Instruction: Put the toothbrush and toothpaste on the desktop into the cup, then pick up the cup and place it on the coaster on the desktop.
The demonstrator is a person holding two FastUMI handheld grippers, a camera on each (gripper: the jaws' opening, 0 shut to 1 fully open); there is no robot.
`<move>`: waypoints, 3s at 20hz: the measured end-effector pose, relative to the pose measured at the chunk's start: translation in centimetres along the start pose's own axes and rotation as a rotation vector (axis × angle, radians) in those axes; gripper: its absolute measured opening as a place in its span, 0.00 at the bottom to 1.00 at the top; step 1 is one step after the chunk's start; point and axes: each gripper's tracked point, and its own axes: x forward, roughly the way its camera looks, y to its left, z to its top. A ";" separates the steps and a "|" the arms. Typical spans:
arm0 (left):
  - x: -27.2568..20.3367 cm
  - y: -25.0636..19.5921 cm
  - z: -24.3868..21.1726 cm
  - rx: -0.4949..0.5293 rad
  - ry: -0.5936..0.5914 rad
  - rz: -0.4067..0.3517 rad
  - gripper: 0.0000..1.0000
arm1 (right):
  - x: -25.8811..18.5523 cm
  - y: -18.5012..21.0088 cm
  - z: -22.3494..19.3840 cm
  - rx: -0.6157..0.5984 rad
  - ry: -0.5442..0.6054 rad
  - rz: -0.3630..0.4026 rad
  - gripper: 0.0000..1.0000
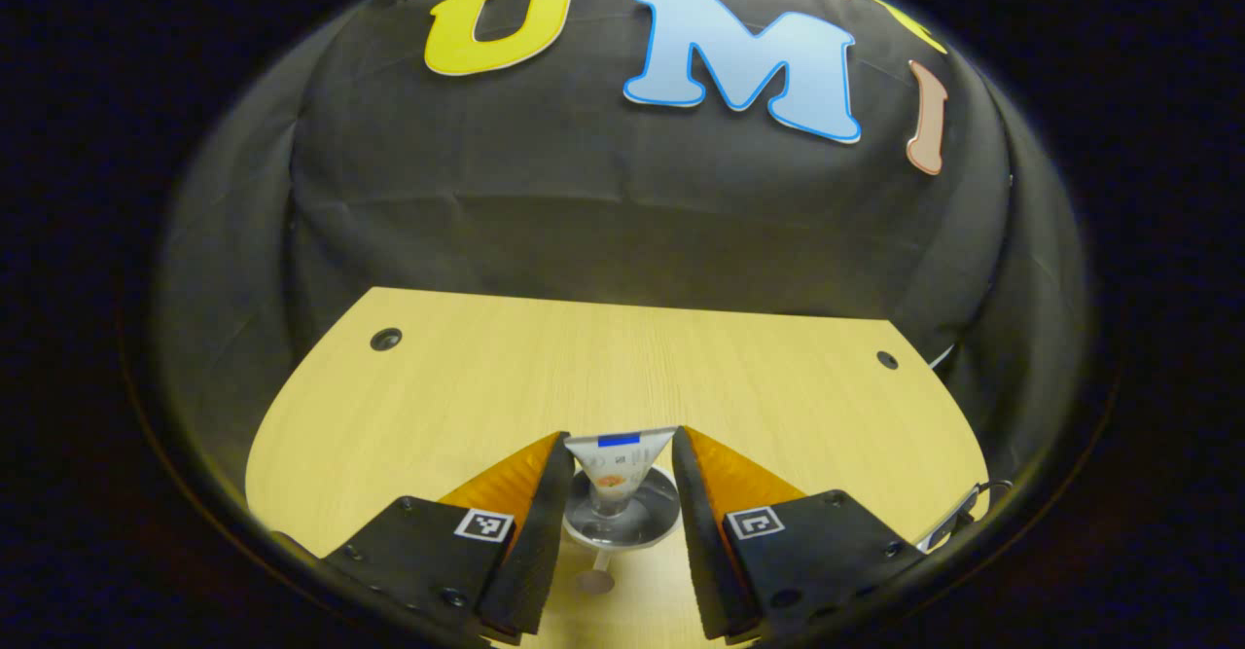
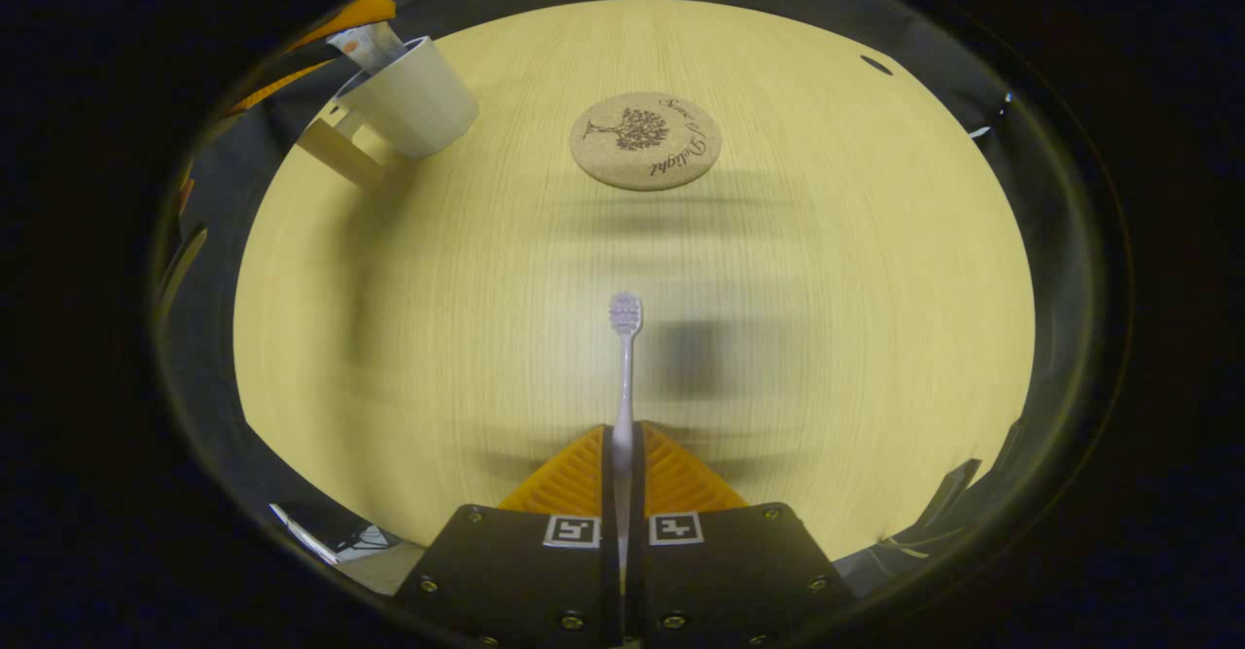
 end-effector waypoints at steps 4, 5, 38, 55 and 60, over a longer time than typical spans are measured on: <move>-2.6 -0.8 3.6 0.070 -0.086 -0.016 0.62 | 0.0 0.0 0.0 0.005 -0.011 -0.011 0.04; -3.2 -1.1 4.2 0.082 -0.099 -0.024 0.64 | 0.0 0.0 0.0 0.013 -0.013 -0.011 0.04; -21.2 27.3 -5.8 -0.113 -0.017 0.437 0.58 | -15.8 9.3 32.4 0.244 -0.584 0.166 0.03; -22.6 26.0 -8.6 -0.113 0.059 0.473 0.62 | -13.0 11.1 30.3 0.119 -0.827 0.128 0.08; -20.5 22.4 -7.8 -0.076 0.055 0.383 0.58 | -12.9 9.5 25.5 0.121 -0.792 0.130 0.11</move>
